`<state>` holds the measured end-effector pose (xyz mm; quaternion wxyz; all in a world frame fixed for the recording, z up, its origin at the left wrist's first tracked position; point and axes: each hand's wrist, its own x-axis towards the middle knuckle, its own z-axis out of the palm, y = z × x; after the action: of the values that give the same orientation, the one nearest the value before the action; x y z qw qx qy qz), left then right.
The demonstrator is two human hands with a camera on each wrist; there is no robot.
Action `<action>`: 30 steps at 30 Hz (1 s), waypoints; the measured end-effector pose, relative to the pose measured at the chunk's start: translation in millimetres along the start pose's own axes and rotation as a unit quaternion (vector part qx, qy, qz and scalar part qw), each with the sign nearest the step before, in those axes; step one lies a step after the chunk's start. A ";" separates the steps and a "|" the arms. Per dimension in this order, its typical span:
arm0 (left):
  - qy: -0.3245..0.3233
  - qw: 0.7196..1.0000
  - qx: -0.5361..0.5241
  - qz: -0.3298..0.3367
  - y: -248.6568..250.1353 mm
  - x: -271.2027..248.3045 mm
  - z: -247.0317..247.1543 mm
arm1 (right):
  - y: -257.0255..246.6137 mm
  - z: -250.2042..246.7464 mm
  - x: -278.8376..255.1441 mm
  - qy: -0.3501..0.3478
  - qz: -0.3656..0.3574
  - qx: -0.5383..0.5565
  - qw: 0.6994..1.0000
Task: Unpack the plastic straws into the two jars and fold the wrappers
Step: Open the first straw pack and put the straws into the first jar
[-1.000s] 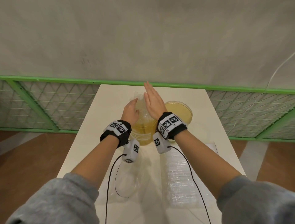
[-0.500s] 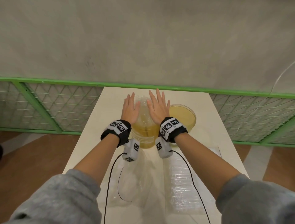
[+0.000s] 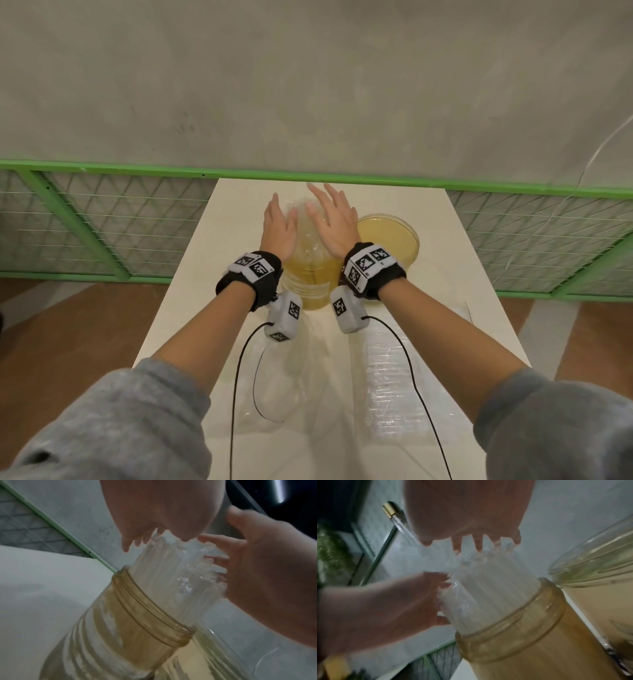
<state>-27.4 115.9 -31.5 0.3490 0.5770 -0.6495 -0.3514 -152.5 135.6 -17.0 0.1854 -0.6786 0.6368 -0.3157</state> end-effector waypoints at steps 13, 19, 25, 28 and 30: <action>0.008 1.000 0.012 -0.001 -33.3 -35.6 -28.5 | -17.7 12.2 -70.5 0.165 -0.083 -0.069 0.980; -0.079 0.968 0.213 -0.109 -111.7 -107.6 -17.8 | -15.1 69.4 -197.3 -0.262 -0.073 -0.020 0.962; -0.316 0.906 0.229 -0.163 -148.0 -155.2 -6.0 | -3.1 97.6 -234.0 -0.397 -0.047 -0.099 0.911; -0.351 0.887 0.243 -0.176 -147.5 -158.2 -6.9 | 7.4 95.1 -241.3 -0.366 -0.009 -0.063 0.929; -0.347 0.887 0.230 -0.197 -151.0 -157.7 -9.6 | 17.5 85.2 -243.8 -0.340 0.065 0.020 0.938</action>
<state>71.3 259.0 -163.9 -0.1182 0.5982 -0.6648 -0.4314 -106.5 359.9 -137.7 0.4244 -0.6984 0.5724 -0.0664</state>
